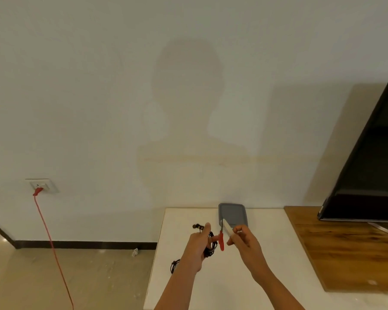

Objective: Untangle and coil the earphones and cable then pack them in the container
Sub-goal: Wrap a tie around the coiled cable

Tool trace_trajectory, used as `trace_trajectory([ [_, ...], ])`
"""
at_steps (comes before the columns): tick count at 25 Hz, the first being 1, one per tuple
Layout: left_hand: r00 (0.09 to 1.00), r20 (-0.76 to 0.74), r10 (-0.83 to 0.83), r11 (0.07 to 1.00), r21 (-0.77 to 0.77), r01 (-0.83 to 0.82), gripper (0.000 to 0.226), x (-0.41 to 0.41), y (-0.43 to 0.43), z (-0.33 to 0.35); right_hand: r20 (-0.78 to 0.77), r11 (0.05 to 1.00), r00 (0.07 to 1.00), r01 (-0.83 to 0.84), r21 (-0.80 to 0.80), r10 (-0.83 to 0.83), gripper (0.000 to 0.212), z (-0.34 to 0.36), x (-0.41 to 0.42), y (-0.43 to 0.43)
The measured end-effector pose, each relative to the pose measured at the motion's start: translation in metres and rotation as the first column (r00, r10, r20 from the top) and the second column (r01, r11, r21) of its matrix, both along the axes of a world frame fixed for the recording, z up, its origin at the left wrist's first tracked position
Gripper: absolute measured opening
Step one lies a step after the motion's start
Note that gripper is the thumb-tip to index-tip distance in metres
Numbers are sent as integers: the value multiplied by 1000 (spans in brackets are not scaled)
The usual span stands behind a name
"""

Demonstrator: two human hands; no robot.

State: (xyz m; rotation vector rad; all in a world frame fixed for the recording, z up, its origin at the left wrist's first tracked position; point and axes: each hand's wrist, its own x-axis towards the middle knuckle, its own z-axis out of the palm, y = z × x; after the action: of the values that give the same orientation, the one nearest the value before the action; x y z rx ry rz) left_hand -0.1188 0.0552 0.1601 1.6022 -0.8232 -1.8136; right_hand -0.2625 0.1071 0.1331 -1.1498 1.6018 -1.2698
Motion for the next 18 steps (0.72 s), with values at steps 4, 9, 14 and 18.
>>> trace_trajectory([
  [4, 982, -157, 103, 984, 160, -78, 47, -15, -9, -33, -104, 998, 992, -68, 15, 69, 11, -25, -2, 5],
  [9, 953, -251, 173, 935, 344, -79, 26, -20, -17, -81, -228, 984, 957, -170, 53, 178, 19, -64, -12, 6],
  [14, 961, -91, 260, 929, 295, -223, 20, -26, -21, -122, -459, 985, 872, -151, 79, 170, 17, -100, -19, 2],
  [18, 960, 43, 277, 956, 90, -280, 40, -31, -23, -138, -579, 992, 806, -74, 99, 118, 14, -123, -22, 0],
])
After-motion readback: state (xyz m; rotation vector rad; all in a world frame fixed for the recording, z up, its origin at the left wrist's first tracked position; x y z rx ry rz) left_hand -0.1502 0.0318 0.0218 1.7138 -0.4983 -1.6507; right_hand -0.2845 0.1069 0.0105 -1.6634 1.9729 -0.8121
